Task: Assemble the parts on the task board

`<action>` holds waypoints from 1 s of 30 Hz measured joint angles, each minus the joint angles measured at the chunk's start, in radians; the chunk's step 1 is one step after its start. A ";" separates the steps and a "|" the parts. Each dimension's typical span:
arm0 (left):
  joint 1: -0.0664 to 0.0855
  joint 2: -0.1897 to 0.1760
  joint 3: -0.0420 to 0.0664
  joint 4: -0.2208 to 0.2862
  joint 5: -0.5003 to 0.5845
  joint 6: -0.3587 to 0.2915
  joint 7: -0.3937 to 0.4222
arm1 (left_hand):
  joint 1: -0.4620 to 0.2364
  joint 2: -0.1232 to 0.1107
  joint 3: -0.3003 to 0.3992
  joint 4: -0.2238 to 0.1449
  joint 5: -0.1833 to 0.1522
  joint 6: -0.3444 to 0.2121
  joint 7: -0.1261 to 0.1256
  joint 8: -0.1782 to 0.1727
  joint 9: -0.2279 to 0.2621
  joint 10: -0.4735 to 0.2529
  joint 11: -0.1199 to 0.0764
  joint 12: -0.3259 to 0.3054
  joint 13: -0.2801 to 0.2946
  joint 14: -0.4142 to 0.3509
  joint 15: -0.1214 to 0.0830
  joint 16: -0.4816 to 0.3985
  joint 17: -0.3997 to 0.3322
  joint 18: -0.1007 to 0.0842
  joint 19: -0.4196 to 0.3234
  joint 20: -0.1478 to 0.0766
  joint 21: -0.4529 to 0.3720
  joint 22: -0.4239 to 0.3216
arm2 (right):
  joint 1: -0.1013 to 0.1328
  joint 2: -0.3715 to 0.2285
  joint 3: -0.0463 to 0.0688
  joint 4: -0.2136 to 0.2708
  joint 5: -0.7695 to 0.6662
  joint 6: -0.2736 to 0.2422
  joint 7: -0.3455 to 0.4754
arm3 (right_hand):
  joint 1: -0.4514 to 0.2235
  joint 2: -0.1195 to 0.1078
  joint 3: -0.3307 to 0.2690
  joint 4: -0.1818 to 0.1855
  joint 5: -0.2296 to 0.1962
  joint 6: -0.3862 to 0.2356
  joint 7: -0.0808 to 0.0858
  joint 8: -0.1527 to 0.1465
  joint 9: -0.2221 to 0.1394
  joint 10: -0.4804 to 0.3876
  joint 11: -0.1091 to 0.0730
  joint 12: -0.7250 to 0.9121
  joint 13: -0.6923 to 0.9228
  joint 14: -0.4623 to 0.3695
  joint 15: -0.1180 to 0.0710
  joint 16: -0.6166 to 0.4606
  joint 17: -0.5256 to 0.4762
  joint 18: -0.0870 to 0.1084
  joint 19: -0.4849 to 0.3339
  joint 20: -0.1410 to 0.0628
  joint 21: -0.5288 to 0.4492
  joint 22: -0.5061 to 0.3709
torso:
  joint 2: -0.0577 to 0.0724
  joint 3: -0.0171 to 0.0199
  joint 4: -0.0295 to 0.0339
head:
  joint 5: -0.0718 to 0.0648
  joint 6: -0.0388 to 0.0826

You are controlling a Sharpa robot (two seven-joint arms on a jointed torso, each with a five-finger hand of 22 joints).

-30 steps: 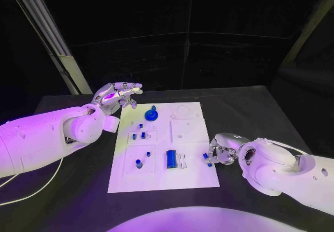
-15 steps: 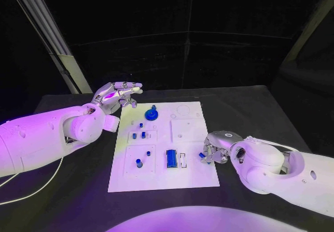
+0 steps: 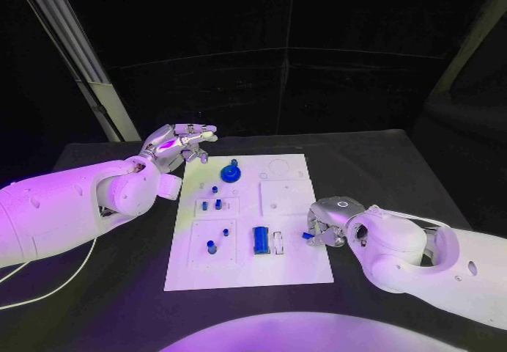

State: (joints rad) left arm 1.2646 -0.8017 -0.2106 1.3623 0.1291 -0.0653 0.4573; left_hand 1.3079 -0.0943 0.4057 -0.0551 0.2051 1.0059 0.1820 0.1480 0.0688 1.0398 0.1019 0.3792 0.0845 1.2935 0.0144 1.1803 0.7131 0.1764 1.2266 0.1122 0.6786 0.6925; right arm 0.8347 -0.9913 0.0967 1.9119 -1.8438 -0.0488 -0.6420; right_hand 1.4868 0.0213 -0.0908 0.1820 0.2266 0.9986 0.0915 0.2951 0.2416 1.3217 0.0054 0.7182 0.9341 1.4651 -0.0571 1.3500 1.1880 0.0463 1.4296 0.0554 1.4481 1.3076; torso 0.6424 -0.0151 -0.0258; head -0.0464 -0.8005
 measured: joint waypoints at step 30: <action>0.000 -0.001 0.000 0.002 0.000 0.000 -0.001 | 0.000 0.000 0.000 0.000 0.000 0.000 0.000 0.000 0.000 0.000 0.000 0.000 0.000 0.000 0.000 0.000 0.000 0.000 0.000 0.000 0.000 0.000 | -0.008 -0.014 -0.007 0.042 0.269 -0.210 -0.023 | -0.074 -0.068 0.192 0.105 0.134 0.064 -0.010 -0.052 -0.023 0.035 -0.006 0.053 0.044 0.004 -0.004 0.032 0.066 0.000 0.029 -0.011 0.024 0.000 | 0.001 0.0001 0.0007 | 0.006 -0.007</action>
State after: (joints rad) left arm 1.2646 -0.8026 -0.2108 1.3643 0.1291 -0.0649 0.4563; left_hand 1.3078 -0.0943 0.4057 -0.0551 0.2051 1.0059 0.1820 0.1480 0.0688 1.0398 0.1019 0.3792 0.0845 1.2935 0.0144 1.1803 0.7132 0.1765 1.2267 0.1122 0.6786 0.6926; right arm 0.8263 -1.0051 0.0893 1.9536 -1.5750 -0.2587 -0.6650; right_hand 1.4127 -0.0469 0.1014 0.2872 0.3609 1.0622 0.0810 0.2435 0.2185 1.3567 -0.0004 0.7710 0.9784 1.4688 -0.0609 1.3825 1.2539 0.0463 1.4584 0.0446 1.4722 1.3075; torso 0.6436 -0.0150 -0.0251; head -0.0407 -0.8072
